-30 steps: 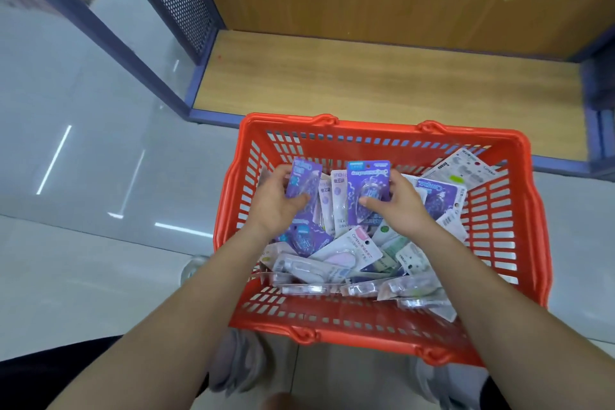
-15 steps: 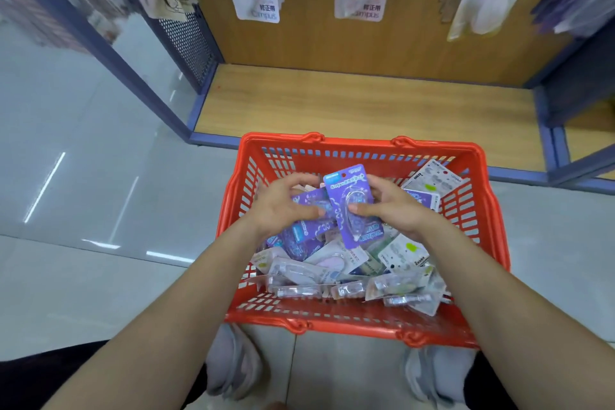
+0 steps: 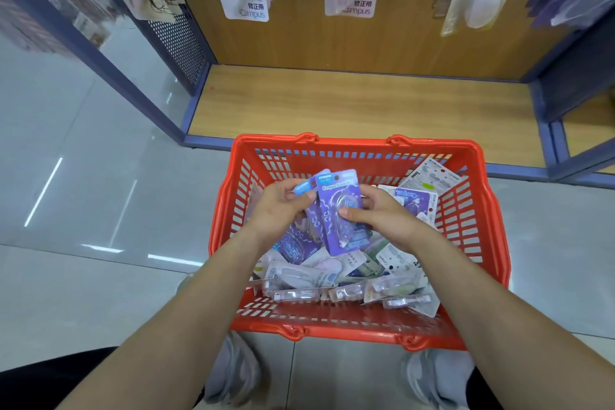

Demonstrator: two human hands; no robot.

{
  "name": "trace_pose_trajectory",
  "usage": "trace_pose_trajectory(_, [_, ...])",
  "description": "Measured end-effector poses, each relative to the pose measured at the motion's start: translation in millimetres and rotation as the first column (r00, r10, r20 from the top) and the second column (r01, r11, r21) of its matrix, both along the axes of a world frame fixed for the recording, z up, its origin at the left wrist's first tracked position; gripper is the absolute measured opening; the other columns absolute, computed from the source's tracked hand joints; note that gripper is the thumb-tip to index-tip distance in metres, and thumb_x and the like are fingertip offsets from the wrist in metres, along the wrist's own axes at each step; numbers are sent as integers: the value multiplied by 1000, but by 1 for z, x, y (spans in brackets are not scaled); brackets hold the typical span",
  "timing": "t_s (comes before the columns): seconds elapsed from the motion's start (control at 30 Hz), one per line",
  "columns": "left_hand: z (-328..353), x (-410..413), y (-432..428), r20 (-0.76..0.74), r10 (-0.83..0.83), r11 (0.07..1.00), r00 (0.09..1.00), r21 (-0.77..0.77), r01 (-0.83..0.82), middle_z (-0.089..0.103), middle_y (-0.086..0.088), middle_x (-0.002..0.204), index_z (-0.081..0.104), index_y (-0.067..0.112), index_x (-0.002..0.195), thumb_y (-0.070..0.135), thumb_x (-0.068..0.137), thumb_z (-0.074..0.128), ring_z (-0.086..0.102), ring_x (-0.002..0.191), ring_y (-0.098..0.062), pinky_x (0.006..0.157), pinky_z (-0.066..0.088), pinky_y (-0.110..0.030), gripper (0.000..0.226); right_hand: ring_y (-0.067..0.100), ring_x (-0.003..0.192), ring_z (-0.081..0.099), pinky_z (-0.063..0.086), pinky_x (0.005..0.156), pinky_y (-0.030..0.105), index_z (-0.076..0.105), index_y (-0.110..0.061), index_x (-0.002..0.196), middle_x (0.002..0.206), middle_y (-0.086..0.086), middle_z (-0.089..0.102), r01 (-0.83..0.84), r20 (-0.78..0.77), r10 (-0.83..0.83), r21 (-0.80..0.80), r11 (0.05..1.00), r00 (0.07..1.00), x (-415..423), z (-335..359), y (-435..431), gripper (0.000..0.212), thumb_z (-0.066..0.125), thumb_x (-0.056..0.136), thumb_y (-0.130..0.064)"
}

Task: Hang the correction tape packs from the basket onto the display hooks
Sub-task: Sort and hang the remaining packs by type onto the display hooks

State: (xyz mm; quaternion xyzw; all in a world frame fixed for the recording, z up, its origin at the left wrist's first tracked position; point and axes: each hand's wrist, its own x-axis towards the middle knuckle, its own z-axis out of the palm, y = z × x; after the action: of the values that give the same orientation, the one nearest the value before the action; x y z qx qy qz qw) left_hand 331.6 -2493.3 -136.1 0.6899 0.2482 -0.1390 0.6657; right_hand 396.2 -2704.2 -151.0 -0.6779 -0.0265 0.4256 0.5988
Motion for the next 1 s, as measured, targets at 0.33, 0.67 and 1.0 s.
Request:
trace_pose_trajectory(0.33, [-43, -24, 35, -158, -219, 770, 963, 579, 270, 63, 1, 101, 68, 15, 119, 0, 90, 69, 63, 97, -18, 88, 52, -29, 32, 10, 87, 74, 54, 77, 30, 67, -22, 106, 102, -3, 76, 164, 27, -162, -176, 971, 986, 3, -29, -13, 13, 70, 96, -14])
trace_pose_trajectory(0.67, [-53, -26, 35, -385, -456, 420, 802, 702, 575, 27, -3, 146, 57, 21, 141, 32, 80, 85, 23, 144, -28, 123, 26, -38, 68, 17, 100, 72, 55, 91, 36, 64, -19, 118, 110, -3, 75, 140, 10, -141, -208, 968, 990, -6, -39, -9, 25, 72, 94, -18])
trace_pose_trajectory(1.0, [-27, -1, 31, -131, -299, 807, 945, 495, 323, 59, -8, 140, 65, 25, 105, 25, 77, 90, 61, 124, -24, 98, 52, -33, 38, 33, 98, 72, 52, 96, 50, 70, -12, 101, 100, 8, 77, 216, -127, -214, 2, 976, 969, 1, -27, -13, 10, 67, 94, -6])
